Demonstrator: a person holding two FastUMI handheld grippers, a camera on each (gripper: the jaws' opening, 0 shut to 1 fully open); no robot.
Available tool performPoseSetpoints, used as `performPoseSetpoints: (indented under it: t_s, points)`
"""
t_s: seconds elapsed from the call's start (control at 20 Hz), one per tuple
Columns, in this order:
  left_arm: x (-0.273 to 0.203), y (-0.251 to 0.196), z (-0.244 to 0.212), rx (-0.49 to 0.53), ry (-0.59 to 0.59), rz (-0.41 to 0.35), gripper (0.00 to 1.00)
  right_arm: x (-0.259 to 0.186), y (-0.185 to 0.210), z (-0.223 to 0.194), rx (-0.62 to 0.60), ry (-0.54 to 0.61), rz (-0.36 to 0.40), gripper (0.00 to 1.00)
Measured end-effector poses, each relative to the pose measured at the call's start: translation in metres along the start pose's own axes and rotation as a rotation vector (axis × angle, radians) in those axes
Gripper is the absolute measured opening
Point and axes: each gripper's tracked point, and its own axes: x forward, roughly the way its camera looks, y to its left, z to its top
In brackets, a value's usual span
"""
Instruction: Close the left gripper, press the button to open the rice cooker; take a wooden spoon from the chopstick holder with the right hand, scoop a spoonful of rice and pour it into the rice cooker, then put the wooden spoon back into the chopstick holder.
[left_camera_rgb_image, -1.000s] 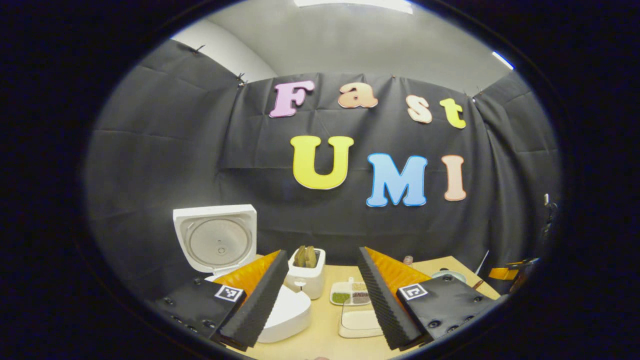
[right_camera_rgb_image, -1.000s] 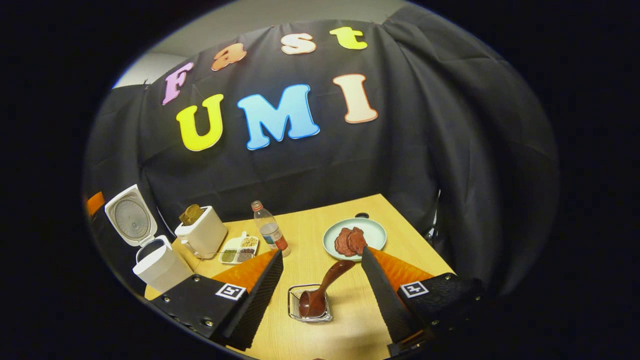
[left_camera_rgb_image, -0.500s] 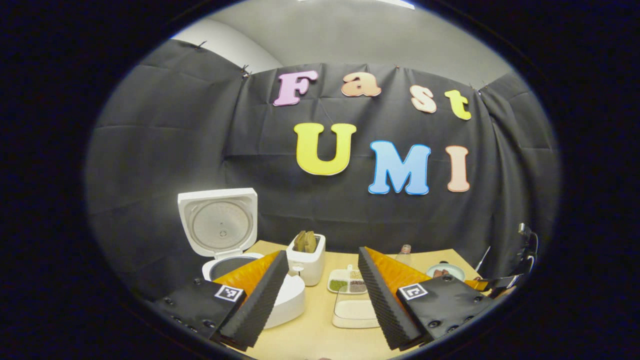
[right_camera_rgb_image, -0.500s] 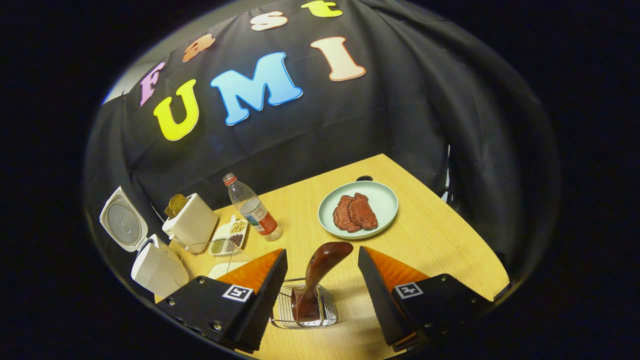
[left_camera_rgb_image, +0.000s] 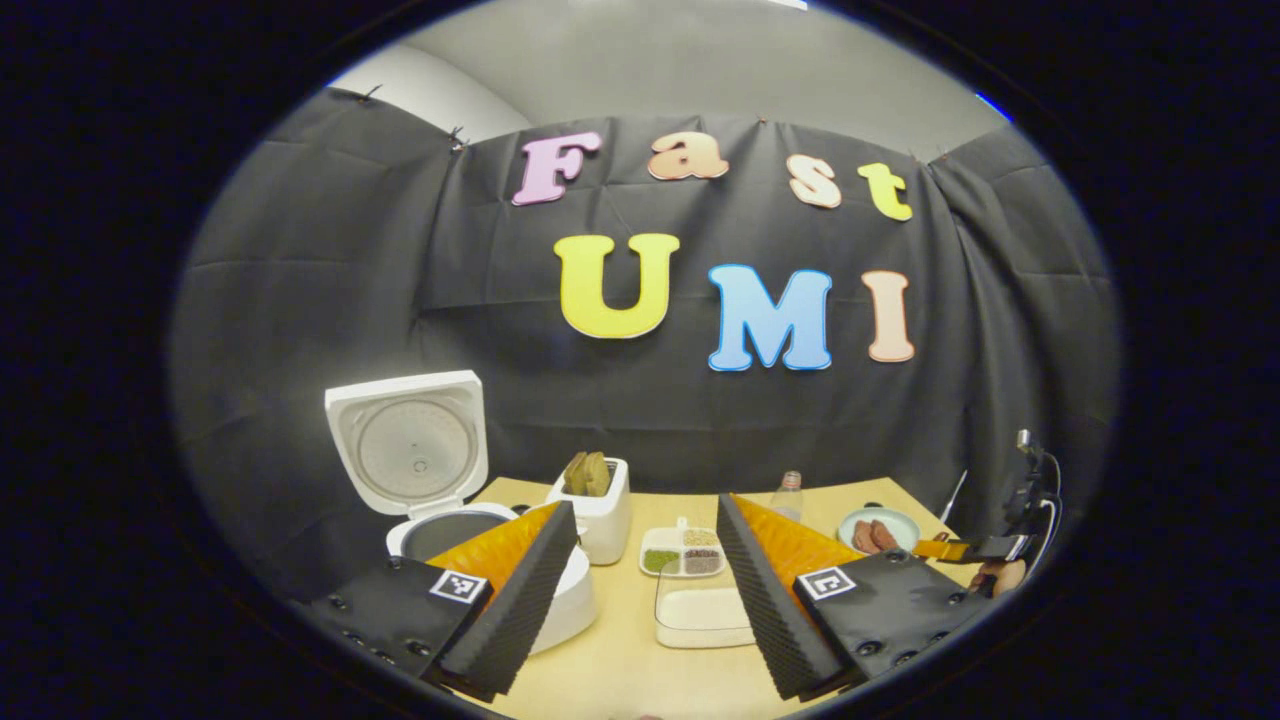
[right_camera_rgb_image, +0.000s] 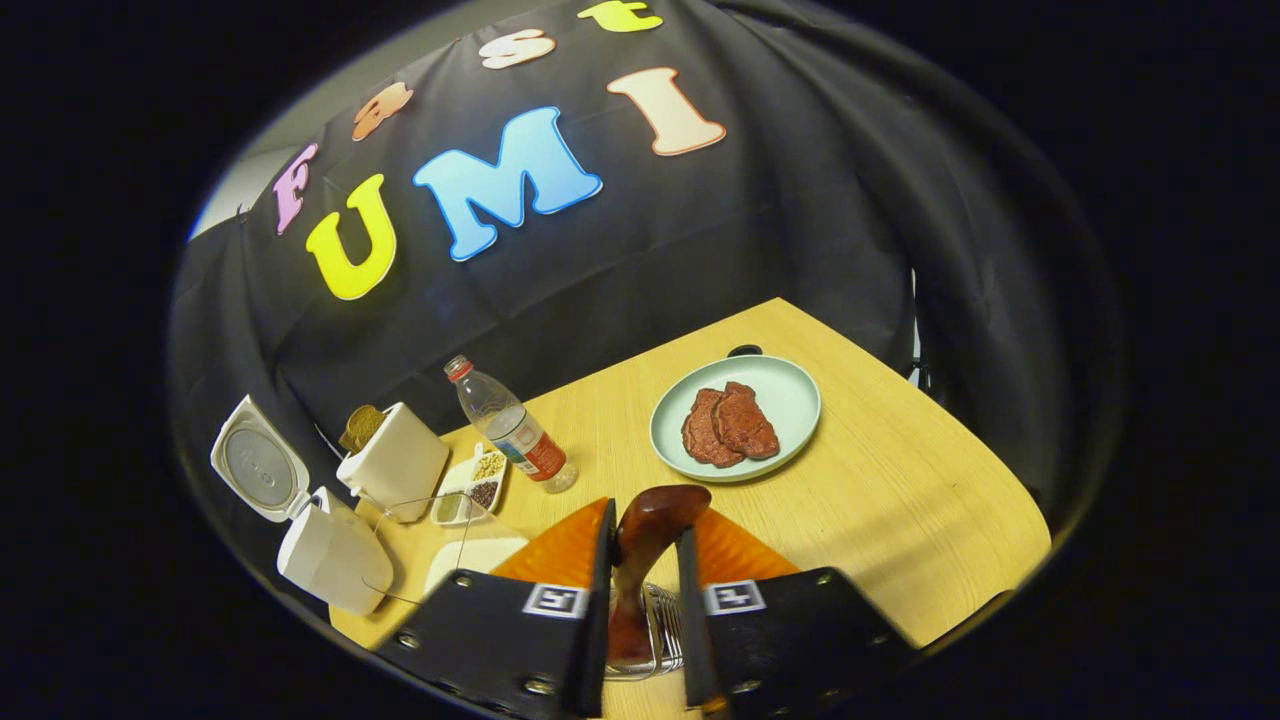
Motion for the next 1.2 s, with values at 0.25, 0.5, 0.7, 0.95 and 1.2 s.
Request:
performPoseSetpoints:
  t_s: [0.25,0.5,0.7,0.95,1.2]
  points:
    - [0.014,0.023,0.005,-0.023,-0.011,-0.032,0.97,-0.017,0.017,0.009,0.038,-0.047,-0.017,0.05]
    - [0.019,0.042,0.006,-0.057,-0.034,-0.051,0.96,-0.047,0.055,0.041,-0.026,-0.14,-0.012,0.05]
    - [0.014,0.054,0.016,-0.055,-0.077,-0.072,0.99,-0.067,0.109,0.069,-0.067,-0.209,0.061,0.05]
    - [0.004,0.063,0.026,-0.044,-0.116,-0.087,0.96,-0.053,0.197,0.072,-0.163,-0.228,0.187,0.05]
    - [-0.006,0.063,0.025,-0.022,-0.129,-0.115,0.97,0.003,0.25,0.025,-0.3,-0.174,0.233,0.05]
